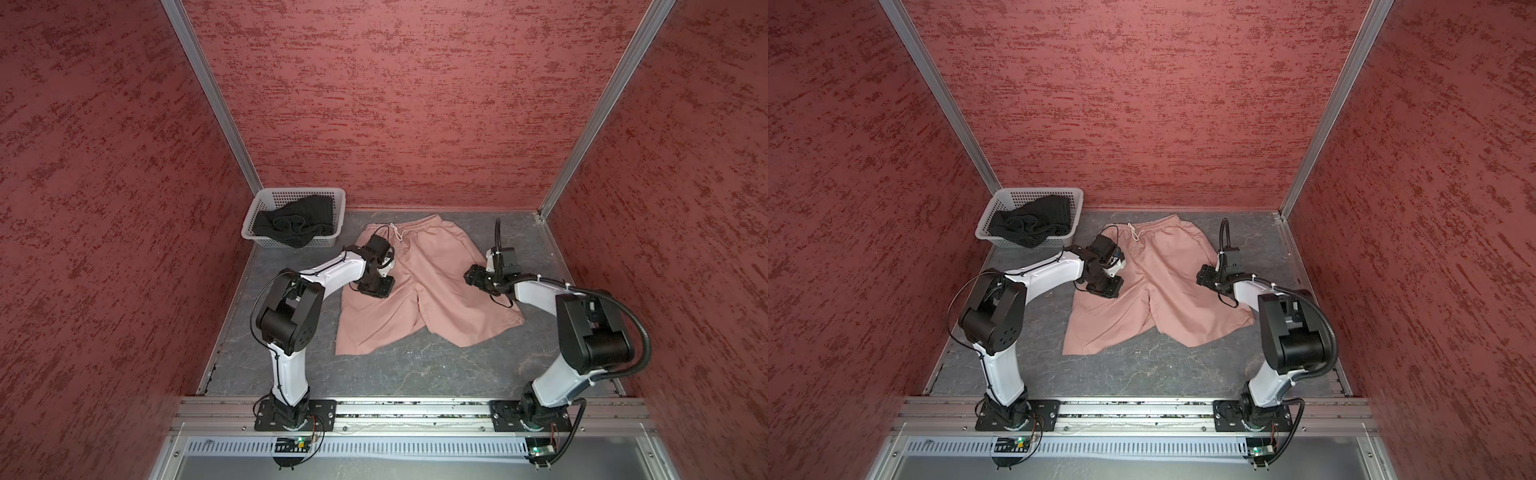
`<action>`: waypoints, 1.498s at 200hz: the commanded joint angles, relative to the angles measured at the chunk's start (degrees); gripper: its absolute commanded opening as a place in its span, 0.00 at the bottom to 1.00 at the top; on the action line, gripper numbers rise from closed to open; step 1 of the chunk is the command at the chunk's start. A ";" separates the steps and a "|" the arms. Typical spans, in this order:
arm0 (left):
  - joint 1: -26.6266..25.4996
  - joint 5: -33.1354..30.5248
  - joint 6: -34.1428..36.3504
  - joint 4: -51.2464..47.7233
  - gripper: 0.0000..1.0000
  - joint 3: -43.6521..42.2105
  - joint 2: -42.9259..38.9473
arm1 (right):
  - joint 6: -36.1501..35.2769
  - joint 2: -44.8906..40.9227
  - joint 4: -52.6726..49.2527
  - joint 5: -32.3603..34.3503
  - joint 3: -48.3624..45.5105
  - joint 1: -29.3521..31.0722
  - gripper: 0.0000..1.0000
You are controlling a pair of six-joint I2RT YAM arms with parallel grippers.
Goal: Fold and stack the shorts
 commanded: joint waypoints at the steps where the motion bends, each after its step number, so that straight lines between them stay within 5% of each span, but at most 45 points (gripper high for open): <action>1: -1.44 3.11 -2.36 1.57 0.00 -2.89 -3.20 | 0.02 5.48 3.13 0.06 5.92 -0.35 0.74; 56: -8.01 11.55 -6.25 4.65 0.00 -7.54 -4.75 | 1.75 22.65 3.90 -5.04 25.56 -0.19 0.74; 103: -20.05 21.89 -12.79 13.32 0.00 1.61 -1.75 | -2.78 33.73 -0.06 -11.35 49.72 3.26 0.75; 126: -22.41 23.06 -14.98 14.22 0.00 8.02 0.73 | -4.93 31.22 -3.53 -12.88 54.72 4.43 0.77; 136: -21.92 22.81 -14.40 13.06 0.05 10.17 -0.19 | -5.77 27.18 -4.53 -11.56 52.74 4.27 0.77; 150: -19.91 19.27 -11.36 7.88 0.26 13.19 -2.81 | -7.37 18.92 -6.38 -7.57 46.24 3.89 0.77; 180: -9.04 3.62 -6.65 -2.05 0.92 14.71 -6.14 | -5.03 -1.62 -6.22 -5.26 23.03 3.52 0.77; 205: -0.69 -6.31 -5.16 -7.22 0.96 10.88 -6.04 | -2.13 -15.42 -11.76 -1.52 6.85 3.79 0.77; 246: 3.71 -1.95 -10.11 -5.65 0.99 -4.51 -11.55 | 2.98 -33.21 -22.26 0.45 -5.50 4.15 0.77; 279: 3.97 2.55 -16.53 0.74 0.99 -17.26 -18.01 | 9.21 -36.20 -21.39 -3.83 -12.46 9.96 0.72; 299: 3.47 4.75 -18.84 4.54 0.95 -22.15 -19.83 | 16.70 -34.62 -12.67 -5.78 -19.00 16.48 0.69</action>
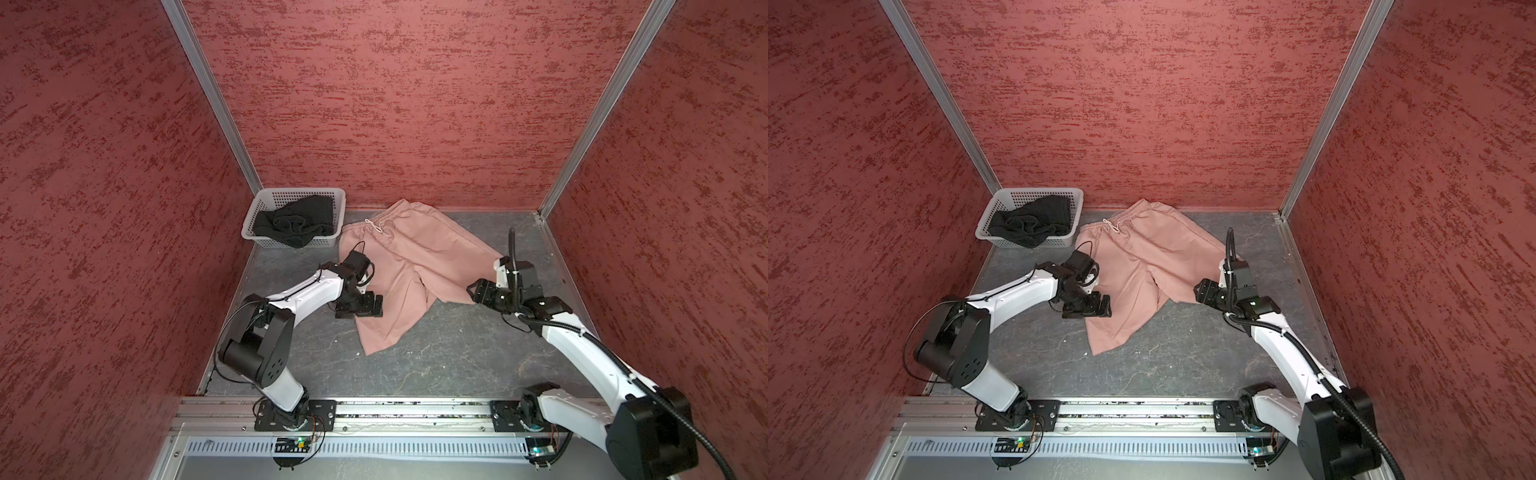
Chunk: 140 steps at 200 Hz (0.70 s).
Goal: Fold and stack the shorts
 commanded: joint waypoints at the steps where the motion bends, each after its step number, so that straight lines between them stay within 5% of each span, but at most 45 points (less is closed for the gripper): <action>1: -0.35 3.67 -4.89 6.59 0.94 -3.96 -2.58 | 10.40 1.58 6.91 -3.12 -6.68 6.40 0.69; 22: -0.72 5.03 -6.32 9.10 0.77 -7.46 -4.62 | 16.97 3.12 16.93 -1.93 -11.75 11.08 0.66; 67: -3.32 6.87 -7.38 14.13 0.64 -11.36 -5.73 | 19.92 12.73 32.74 -0.94 -11.80 13.98 0.63; 101: -8.63 7.04 -8.52 16.26 0.29 -12.31 -3.72 | 22.64 17.83 41.45 0.67 -12.92 13.99 0.61; 140: -15.07 6.17 -10.07 15.58 0.11 -10.99 -3.94 | 23.57 22.57 42.37 4.49 -11.65 13.64 0.54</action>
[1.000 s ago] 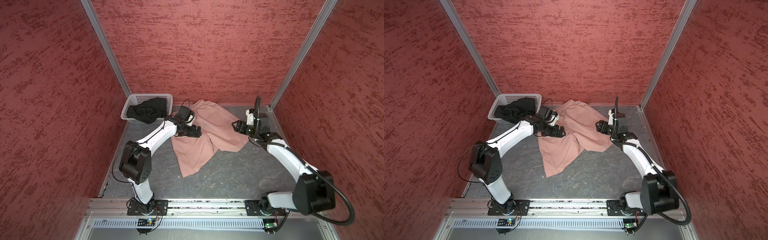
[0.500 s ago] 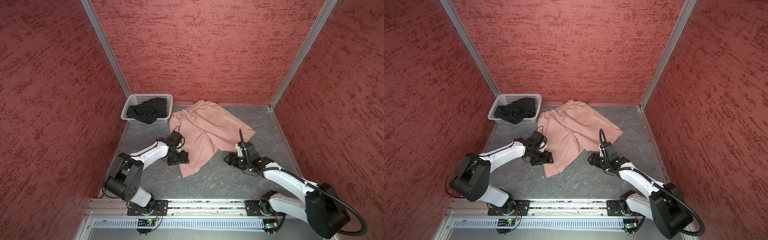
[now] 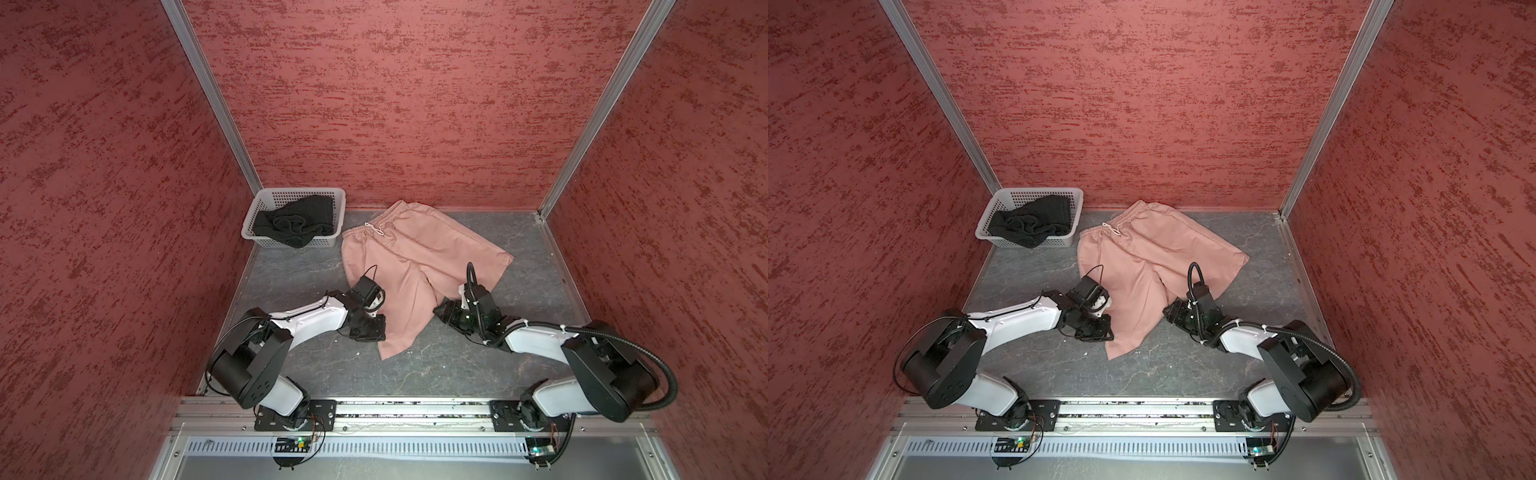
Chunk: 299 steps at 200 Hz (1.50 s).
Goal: Fold and stack the shorts
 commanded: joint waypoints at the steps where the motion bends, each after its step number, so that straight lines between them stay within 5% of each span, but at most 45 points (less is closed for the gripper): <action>1: -3.25 -0.20 -1.26 0.73 0.11 0.95 -0.47 | 1.94 2.06 3.35 4.51 1.40 0.02 0.54; 73: -10.25 2.59 -6.88 6.47 0.13 3.98 -2.19 | 1.68 -11.47 -5.42 12.12 -4.58 -6.04 0.52; 127: -11.24 2.66 -7.95 7.30 0.17 6.66 1.13 | 0.80 -7.63 -3.31 5.83 -4.91 -8.90 0.49; 162: -11.08 1.97 -8.38 6.49 0.66 6.30 -0.53 | 0.44 -3.72 2.04 3.50 -4.20 -8.57 0.49; 173: -10.98 1.67 -8.00 5.70 0.99 6.63 -0.94 | 0.36 -1.81 3.02 3.03 -3.41 -8.31 0.48; 202: -7.73 0.17 -4.28 0.02 0.99 9.61 -4.07 | 0.07 3.37 3.09 3.00 -1.61 -7.50 0.32; 238: 0.51 -1.80 -0.27 -4.32 0.99 10.80 -10.17 | -5.78 0.04 -20.29 13.29 8.21 -5.97 0.00; 268: 5.72 -3.56 5.55 2.43 0.99 9.45 -9.80 | -10.20 -1.41 -42.38 23.44 21.65 -2.30 0.00; 299: 12.88 1.61 8.80 6.72 0.99 15.03 -3.07 | -11.27 5.69 -55.31 28.63 31.25 2.13 0.00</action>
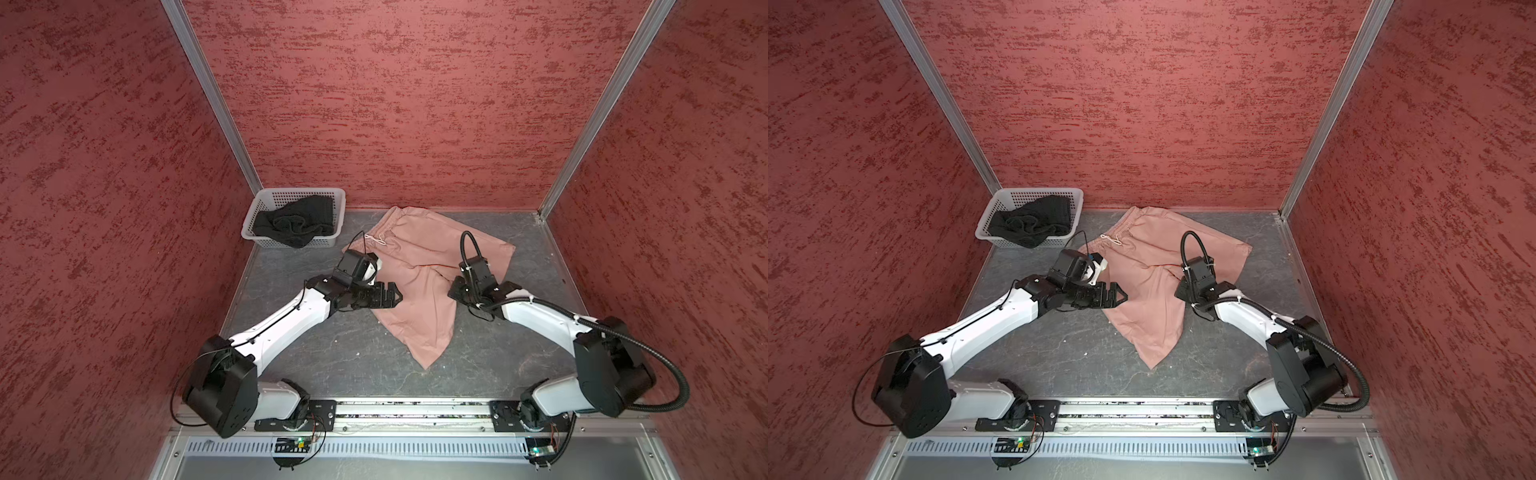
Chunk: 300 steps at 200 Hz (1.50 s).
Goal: Fold and stack the shorts
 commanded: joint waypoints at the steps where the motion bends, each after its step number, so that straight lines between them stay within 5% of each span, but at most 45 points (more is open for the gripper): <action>1: 4.19 2.34 5.26 4.92 0.99 3.73 4.65 | -2.47 4.85 -18.06 8.68 5.07 3.20 0.01; 26: 5.46 0.72 8.50 3.96 0.99 5.96 9.81 | -3.14 12.65 -21.18 10.08 11.43 6.70 0.03; 41: 6.41 1.31 8.95 4.69 0.99 6.07 12.76 | -4.62 18.25 -22.47 10.04 16.83 8.99 0.21; 65: 8.43 2.49 8.35 7.02 0.99 5.72 15.92 | -6.66 22.17 -20.36 6.68 21.93 11.40 0.37; 102: 10.26 3.77 8.06 8.89 0.99 6.10 18.50 | -6.57 11.83 -6.33 1.75 14.69 11.70 0.59; 128: 10.95 4.36 8.40 8.84 0.99 6.55 19.09 | -3.34 -0.35 3.03 0.96 3.63 10.32 0.64; 202: 12.64 3.84 9.82 8.22 0.99 6.87 18.82 | 1.72 -14.46 0.28 -1.57 -15.89 -0.34 0.59; 300: 14.67 -0.47 11.92 6.46 0.99 8.65 18.62 | -0.45 -2.07 21.43 -3.36 -19.62 -1.44 0.51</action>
